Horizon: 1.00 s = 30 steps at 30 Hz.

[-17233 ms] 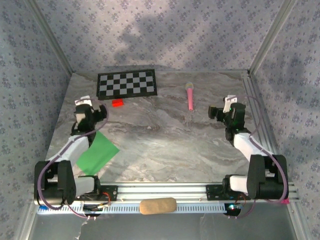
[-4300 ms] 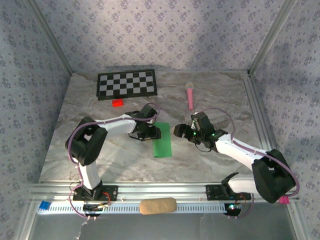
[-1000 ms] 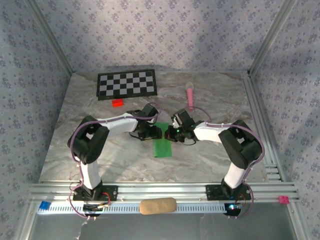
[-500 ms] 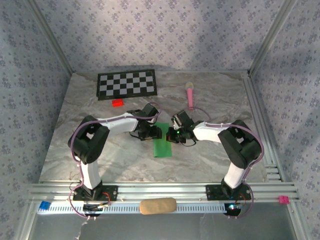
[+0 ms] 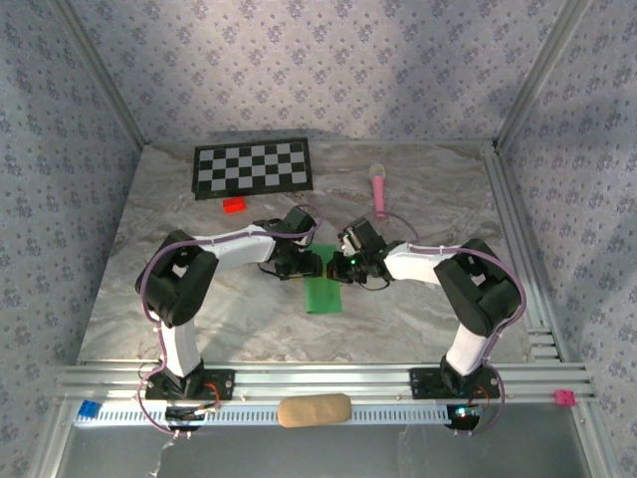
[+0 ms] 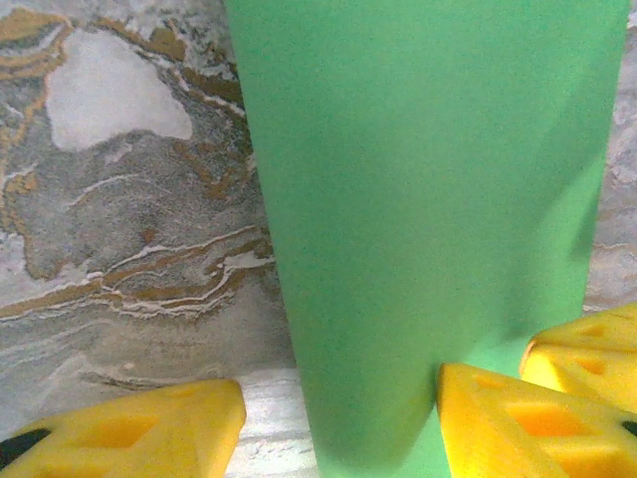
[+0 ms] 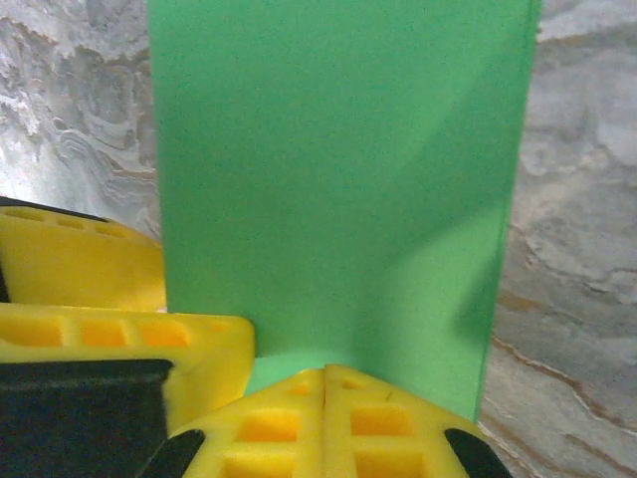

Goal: Fold a paper plane with a square sheet of paper (pick it up from the middle)
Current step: Hold the square sheet of paper at the center of the table.

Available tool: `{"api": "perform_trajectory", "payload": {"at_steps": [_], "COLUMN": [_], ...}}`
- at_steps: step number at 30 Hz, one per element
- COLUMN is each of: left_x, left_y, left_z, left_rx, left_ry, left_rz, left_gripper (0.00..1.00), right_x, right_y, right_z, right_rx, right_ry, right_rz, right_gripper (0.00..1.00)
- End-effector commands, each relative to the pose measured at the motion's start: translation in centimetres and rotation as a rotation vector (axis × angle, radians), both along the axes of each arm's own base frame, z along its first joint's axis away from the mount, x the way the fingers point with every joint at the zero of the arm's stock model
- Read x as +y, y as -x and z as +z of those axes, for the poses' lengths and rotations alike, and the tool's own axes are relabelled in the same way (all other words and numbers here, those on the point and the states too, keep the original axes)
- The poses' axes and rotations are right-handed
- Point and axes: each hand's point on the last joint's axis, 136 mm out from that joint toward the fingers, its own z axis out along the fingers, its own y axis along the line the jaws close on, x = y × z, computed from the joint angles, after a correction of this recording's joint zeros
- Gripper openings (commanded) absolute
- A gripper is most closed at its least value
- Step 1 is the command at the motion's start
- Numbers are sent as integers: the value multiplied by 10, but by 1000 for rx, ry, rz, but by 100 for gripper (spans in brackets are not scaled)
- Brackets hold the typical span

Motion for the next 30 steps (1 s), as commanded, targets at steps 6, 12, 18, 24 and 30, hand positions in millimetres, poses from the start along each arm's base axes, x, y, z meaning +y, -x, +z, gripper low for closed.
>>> {"api": "perform_trajectory", "payload": {"at_steps": [6,12,18,24,30], "left_x": [20,20,9,4,-17], "left_y": [14,14,5,-9,-10], "left_z": [-49,-47,-14,50,85], "left_rx": [54,49,-6,-139,-174], "left_ry": [-115,-110,-23,120,391], "left_rz": [-1,0,32,91,92], "left_gripper": [59,59,60,65,33], "right_x": [-6,-26,-32,-29,-35], "right_y": [9,19,19,17,14], "right_z": [-22,-42,-41,-35,-38], "right_rx": [66,92,86,72,86], "right_ry": [28,129,165,145,181], "right_rz": [-10,-13,32,148,163], "right_gripper": [0,0,0,0,0]}}
